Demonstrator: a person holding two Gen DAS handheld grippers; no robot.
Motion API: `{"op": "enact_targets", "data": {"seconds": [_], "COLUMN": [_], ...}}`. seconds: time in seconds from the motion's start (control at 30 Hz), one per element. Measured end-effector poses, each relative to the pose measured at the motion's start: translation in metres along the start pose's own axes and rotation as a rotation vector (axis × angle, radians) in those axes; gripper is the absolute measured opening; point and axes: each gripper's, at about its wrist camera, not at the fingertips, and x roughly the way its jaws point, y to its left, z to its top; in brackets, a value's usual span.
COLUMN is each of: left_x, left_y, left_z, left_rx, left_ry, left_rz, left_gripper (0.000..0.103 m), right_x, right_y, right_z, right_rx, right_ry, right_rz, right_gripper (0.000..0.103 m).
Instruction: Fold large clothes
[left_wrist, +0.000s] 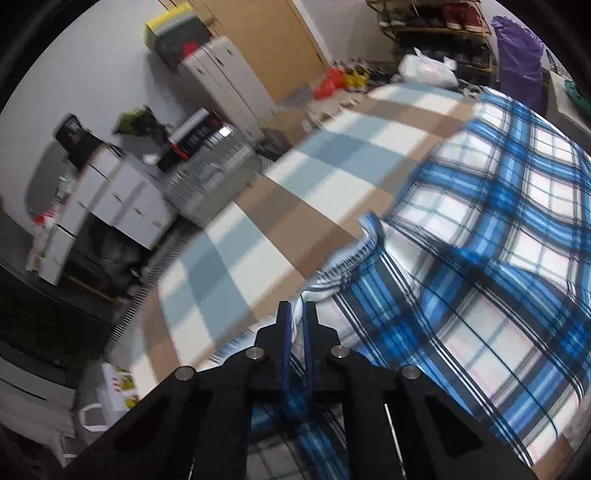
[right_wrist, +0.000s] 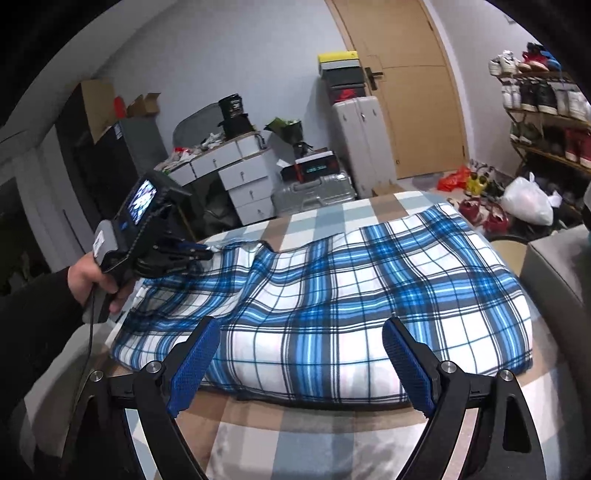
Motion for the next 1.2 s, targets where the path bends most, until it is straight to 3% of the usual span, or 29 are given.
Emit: {"op": "enact_targets", "data": {"seconds": [0.1,0.2,0.33,0.37,0.43,0.47,0.53,0.6,0.63,0.7,0.77,0.97,1.07,1.13,1.17,1.2], "left_x": [0.0,0.001,0.045,0.057,0.061,0.054,0.036,0.012,0.004,-0.012,-0.013,0.015,0.024,0.026,0.026,0.027], "left_y": [0.006,0.009,0.014,0.015,0.021,0.032,0.055,0.081,0.087,0.097,0.1,0.086,0.079,0.08,0.083,0.086], "left_z": [0.007,0.016,0.014,0.008,-0.001,-0.006,-0.011,-0.019,-0.021,-0.03,-0.041,-0.055,-0.053,-0.053,-0.054,-0.054], "left_rx": [-0.012,-0.006,-0.037,-0.037,-0.067,-0.122,-0.217,-0.268,-0.27,-0.233,-0.192,-0.157,-0.149,-0.194,-0.218,-0.247], "left_ry": [0.007,0.01,0.203,0.262,0.293,0.284,0.255,0.208,0.19,0.155,0.193,0.26,0.264,0.271,0.287,0.304], "left_rz": [0.046,0.157,0.211,0.253,0.24,0.18,0.127,0.171,0.183,0.21,0.222,0.13,0.076,0.003,-0.013,-0.037], "left_gripper": [0.0,0.0,0.004,0.004,0.005,0.008,0.025,0.092,0.098,0.098,0.098,0.098,0.094,0.057,0.006,0.001], "right_x": [0.0,0.0,0.004,0.005,0.01,0.012,0.018,0.022,0.022,0.023,0.022,0.021,0.023,0.026,0.027,0.028], "right_y": [0.004,0.005,0.009,0.011,0.011,0.011,0.009,0.005,0.004,0.002,0.003,0.018,0.024,0.028,0.029,0.03], "right_z": [0.0,-0.001,-0.003,-0.004,-0.007,-0.008,-0.011,-0.012,-0.012,-0.012,-0.01,-0.012,-0.015,-0.018,-0.019,-0.02], "right_rx": [-0.01,-0.011,-0.035,-0.045,-0.06,-0.062,-0.057,-0.037,-0.024,-0.003,0.007,-0.058,-0.099,-0.123,-0.131,-0.139], "right_ry": [-0.004,0.0,0.015,0.02,0.046,0.06,0.097,0.121,0.125,0.134,0.136,0.13,0.141,0.15,0.153,0.157], "right_rz": [0.007,0.016,0.018,0.013,-0.014,-0.024,-0.039,-0.032,-0.027,-0.018,-0.008,-0.004,-0.004,0.0,0.0,0.001], "right_gripper": [0.09,0.09,0.09,0.09,0.09,0.09,0.09,0.09,0.09,0.09,0.09,0.09,0.09,0.09,0.09,0.09]}}
